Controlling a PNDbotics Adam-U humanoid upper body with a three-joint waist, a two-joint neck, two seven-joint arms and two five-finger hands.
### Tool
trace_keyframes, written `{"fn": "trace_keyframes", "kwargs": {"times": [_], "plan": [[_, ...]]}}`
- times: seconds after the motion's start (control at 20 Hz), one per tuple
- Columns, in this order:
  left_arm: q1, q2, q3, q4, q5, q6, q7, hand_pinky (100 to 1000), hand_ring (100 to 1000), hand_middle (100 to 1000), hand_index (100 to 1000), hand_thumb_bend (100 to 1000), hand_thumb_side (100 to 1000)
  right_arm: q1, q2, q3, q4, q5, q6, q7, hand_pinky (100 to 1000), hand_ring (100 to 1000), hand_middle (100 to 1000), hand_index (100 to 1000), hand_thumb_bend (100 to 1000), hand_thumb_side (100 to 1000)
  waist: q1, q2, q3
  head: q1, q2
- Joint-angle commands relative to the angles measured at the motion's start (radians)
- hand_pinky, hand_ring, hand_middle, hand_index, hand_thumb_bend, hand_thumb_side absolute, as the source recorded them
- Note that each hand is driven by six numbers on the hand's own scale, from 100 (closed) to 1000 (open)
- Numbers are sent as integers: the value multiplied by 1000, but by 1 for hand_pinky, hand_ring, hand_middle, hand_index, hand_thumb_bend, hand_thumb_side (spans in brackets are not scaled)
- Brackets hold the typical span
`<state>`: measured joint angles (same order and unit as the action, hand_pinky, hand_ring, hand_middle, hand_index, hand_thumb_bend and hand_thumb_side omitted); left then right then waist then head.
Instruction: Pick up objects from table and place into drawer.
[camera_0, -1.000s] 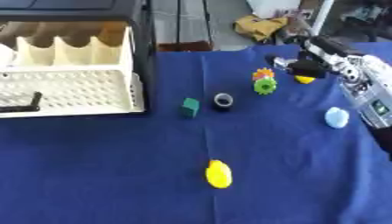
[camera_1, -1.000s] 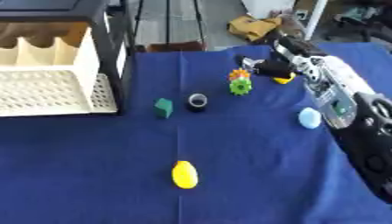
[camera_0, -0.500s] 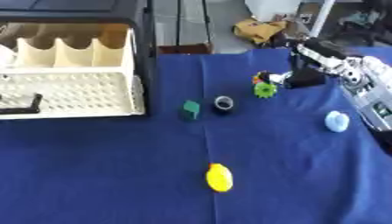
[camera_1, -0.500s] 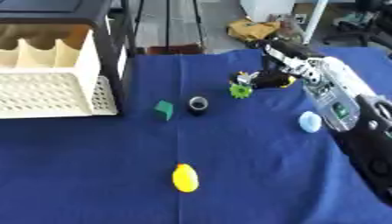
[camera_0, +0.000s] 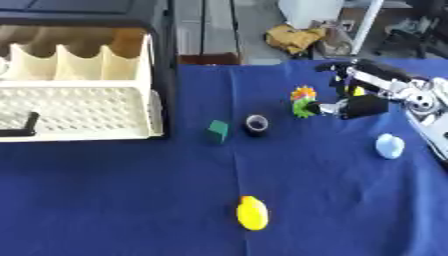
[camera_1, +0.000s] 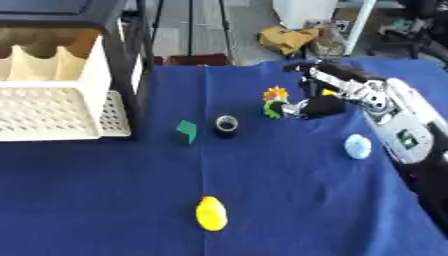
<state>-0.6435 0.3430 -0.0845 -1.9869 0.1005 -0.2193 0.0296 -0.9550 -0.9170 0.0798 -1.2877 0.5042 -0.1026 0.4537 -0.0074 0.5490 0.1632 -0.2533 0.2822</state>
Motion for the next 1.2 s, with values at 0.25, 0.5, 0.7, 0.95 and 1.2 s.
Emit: {"fn": "trace_keyframes", "kwargs": {"times": [0.25,0.5,0.7,0.95,1.2], "plan": [[-16,16,-4,-13,-18,-8,-5,509,723,731,857,100,967,6,-77,-48,4,-46,-71,-22,570,796,312,990,449,647,2,-8,7,-18,-38],[-30,10,-13,-13,-24,-16,-15,508,723,730,855,101,1000,12,-86,-55,10,-48,-69,-45,567,795,310,992,450,709,5,14,20,-35,-67],[-37,5,-21,-13,-30,-20,-26,505,722,730,855,100,1000,21,-97,-63,14,-34,-66,-67,563,795,311,989,452,709,3,32,34,-51,-100],[-42,-3,-24,-13,-39,-22,-32,503,721,729,855,100,1000,23,-105,-66,18,-12,-62,-86,561,794,313,985,449,708,2,53,46,-63,-125],[-49,-7,-29,-13,-48,-25,-39,502,720,729,854,100,1000,41,-128,-85,20,-2,-57,-113,560,794,309,983,443,708,3,74,52,-79,-146]]}}
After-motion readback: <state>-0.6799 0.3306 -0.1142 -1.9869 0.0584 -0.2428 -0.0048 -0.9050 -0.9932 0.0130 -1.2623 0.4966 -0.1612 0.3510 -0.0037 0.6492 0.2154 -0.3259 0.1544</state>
